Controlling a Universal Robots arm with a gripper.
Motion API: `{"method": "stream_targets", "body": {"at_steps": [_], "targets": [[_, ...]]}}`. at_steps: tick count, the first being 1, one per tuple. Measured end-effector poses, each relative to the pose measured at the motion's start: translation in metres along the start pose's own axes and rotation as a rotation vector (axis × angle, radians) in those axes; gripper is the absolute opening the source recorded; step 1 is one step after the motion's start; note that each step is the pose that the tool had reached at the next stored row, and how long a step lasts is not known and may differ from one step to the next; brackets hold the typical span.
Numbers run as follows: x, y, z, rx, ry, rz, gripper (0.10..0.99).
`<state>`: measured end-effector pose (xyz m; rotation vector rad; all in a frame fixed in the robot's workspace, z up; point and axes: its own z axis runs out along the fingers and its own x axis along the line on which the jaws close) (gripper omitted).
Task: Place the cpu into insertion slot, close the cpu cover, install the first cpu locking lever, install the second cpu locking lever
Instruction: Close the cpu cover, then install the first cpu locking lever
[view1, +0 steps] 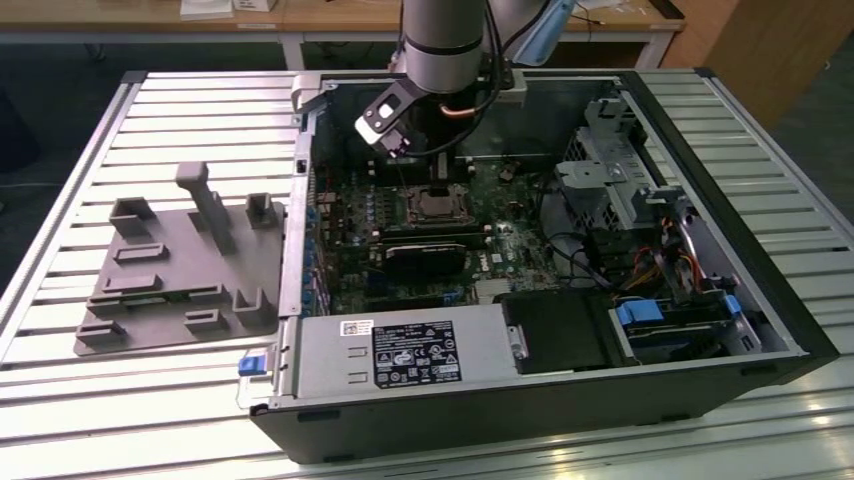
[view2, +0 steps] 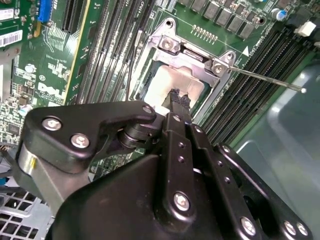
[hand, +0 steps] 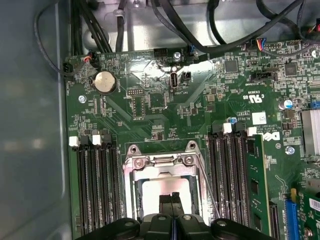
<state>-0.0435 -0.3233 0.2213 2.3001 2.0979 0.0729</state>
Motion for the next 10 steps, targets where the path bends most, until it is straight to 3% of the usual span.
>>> {"method": "stream_targets", "body": {"at_steps": [10], "targets": [[0.0, 0.0, -0.0002, 0.0, -0.0001, 0.0, 0.102]]}}
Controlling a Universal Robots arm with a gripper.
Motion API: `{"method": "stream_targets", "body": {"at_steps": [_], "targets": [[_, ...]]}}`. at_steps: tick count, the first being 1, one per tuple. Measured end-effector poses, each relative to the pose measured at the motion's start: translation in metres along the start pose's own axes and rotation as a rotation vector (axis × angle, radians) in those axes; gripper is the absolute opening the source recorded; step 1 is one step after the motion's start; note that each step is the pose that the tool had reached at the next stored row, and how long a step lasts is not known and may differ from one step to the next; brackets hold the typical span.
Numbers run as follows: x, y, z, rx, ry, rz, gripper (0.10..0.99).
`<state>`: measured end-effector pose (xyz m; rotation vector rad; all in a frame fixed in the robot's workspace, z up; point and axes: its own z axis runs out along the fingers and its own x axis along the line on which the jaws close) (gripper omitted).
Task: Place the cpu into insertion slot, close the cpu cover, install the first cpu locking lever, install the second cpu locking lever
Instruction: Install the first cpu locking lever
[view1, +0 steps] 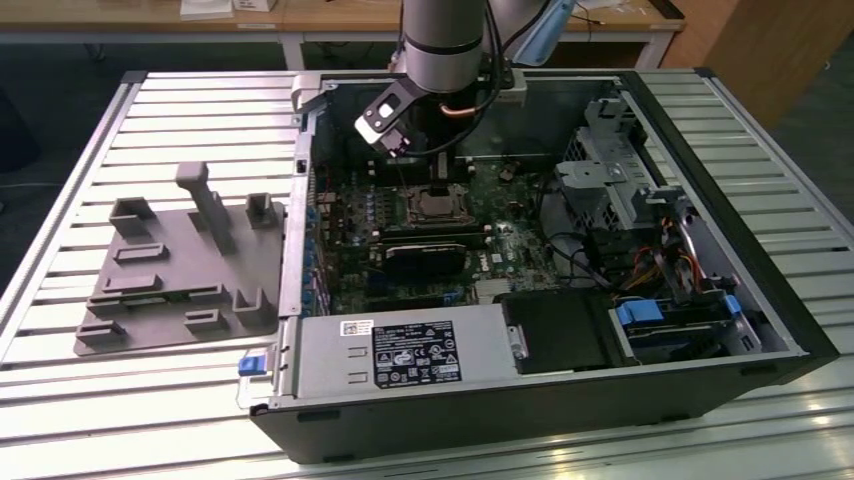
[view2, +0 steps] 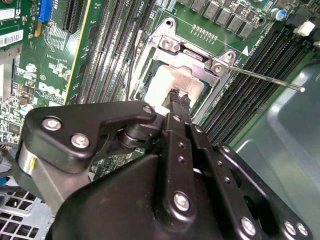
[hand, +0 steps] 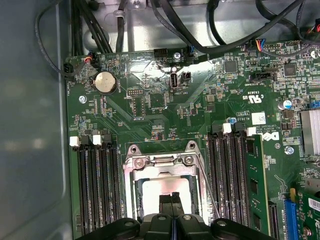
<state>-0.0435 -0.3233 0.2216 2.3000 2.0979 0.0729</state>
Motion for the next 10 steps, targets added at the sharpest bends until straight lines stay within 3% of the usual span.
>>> {"method": "stream_targets", "body": {"at_steps": [10], "targets": [[-0.0005, -0.0061, -0.0003, 0.0, -0.0001, 0.0, 0.102]]}}
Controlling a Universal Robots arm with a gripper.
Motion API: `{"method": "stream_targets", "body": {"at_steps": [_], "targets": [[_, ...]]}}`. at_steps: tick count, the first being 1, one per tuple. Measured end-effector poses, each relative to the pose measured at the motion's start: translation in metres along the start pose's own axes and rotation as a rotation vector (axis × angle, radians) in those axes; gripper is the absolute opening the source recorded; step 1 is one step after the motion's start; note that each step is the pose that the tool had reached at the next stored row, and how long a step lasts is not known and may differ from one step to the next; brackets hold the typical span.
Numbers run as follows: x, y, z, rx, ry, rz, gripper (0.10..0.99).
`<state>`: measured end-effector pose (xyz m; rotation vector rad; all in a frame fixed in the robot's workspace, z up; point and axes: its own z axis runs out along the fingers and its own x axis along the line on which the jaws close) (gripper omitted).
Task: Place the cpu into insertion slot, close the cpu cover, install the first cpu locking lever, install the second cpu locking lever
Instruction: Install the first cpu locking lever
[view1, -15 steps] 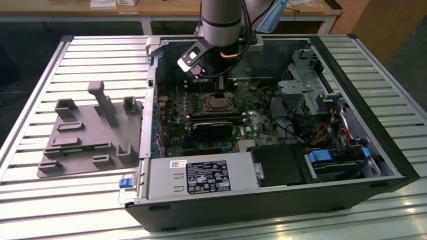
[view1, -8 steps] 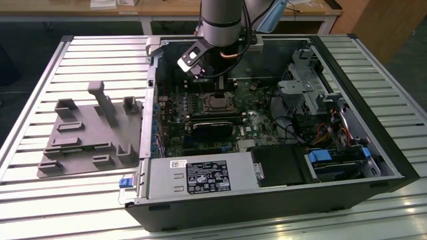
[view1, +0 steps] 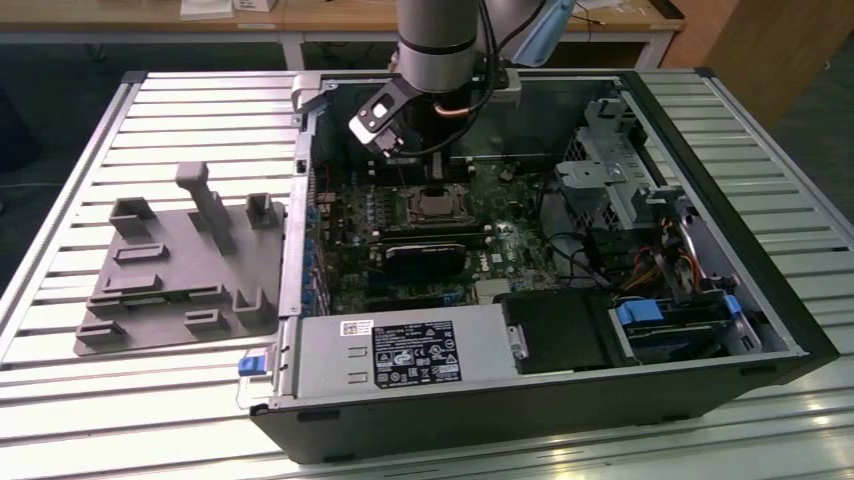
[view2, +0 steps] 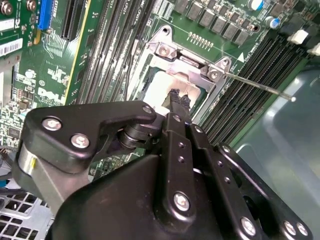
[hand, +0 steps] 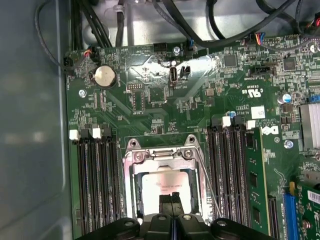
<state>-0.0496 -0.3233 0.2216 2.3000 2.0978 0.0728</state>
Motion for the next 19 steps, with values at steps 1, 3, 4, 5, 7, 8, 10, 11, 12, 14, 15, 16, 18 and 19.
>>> {"method": "stream_targets", "body": {"at_steps": [1, 3, 4, 5, 7, 8, 10, 11, 12, 14, 15, 16, 18, 19], "targets": [[0.0, -0.0001, 0.0, 0.0, 0.0, 0.0, 0.102], [0.0, -0.0001, 0.0, 0.0, 0.0004, -0.014, 0.102], [0.0, -0.0001, 0.0001, 0.0, 0.0012, -0.031, 0.102], [0.0, -0.0001, 0.0002, 0.001, 0.002, -0.049, 0.102], [0.0, -0.0001, 0.0002, 0.001, 0.0032, -0.083, 0.102], [0.0, -0.0001, 0.0002, 0.001, 0.0033, -0.087, 0.102], [0.0, -0.0001, 0.0002, 0.001, 0.0035, -0.088, 0.102], [0.0, -0.0001, 0.0002, 0.001, 0.0035, -0.088, 0.102], [0.0, -0.0001, 0.0002, 0.001, 0.0035, -0.093, 0.102], [-0.0001, -0.0001, 0.0002, 0.002, 0.005, -0.124, 0.102], [-0.0001, -0.0001, 0.0002, 0.002, 0.0058, -0.142, 0.102], [-0.0001, -0.0001, 0.0002, 0.002, 0.0066, -0.16, 0.102], [0.0, -0.0001, 0.0002, 0.003, 0.0082, -0.196, 0.102], [0.0, -0.0001, 0.0002, 0.003, 0.009, -0.214, 0.102]]}}
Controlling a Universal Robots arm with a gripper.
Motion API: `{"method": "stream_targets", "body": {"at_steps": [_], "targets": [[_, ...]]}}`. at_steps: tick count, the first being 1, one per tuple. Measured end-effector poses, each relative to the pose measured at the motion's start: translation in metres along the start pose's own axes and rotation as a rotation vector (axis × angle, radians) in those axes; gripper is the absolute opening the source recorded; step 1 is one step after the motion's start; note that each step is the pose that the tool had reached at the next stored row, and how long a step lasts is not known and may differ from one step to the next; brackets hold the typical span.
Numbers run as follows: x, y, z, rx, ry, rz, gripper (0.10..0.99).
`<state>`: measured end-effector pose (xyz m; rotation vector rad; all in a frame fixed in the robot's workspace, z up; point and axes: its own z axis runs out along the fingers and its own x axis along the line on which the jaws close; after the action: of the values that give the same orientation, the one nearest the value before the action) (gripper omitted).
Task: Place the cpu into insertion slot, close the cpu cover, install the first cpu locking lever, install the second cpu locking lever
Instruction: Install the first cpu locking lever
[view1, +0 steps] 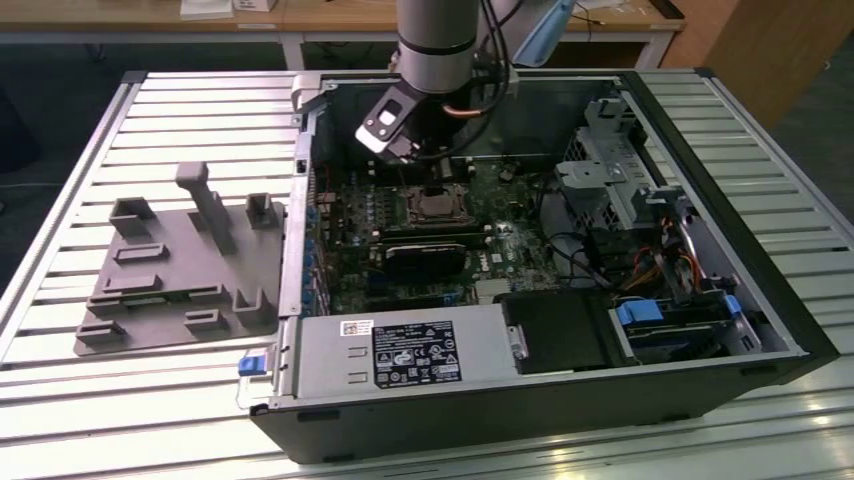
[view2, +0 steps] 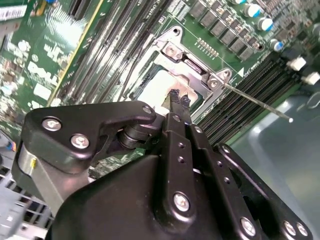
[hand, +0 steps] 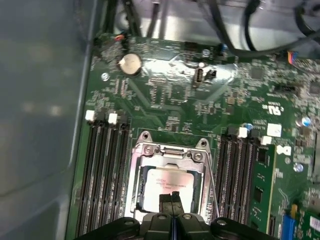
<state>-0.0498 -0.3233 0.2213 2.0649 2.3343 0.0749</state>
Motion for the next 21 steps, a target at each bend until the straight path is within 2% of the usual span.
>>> {"method": "stream_targets", "body": {"at_steps": [21], "targets": [[0.0, 0.0, 0.0001, 0.006, 0.0171, -0.383, 0.102]]}}
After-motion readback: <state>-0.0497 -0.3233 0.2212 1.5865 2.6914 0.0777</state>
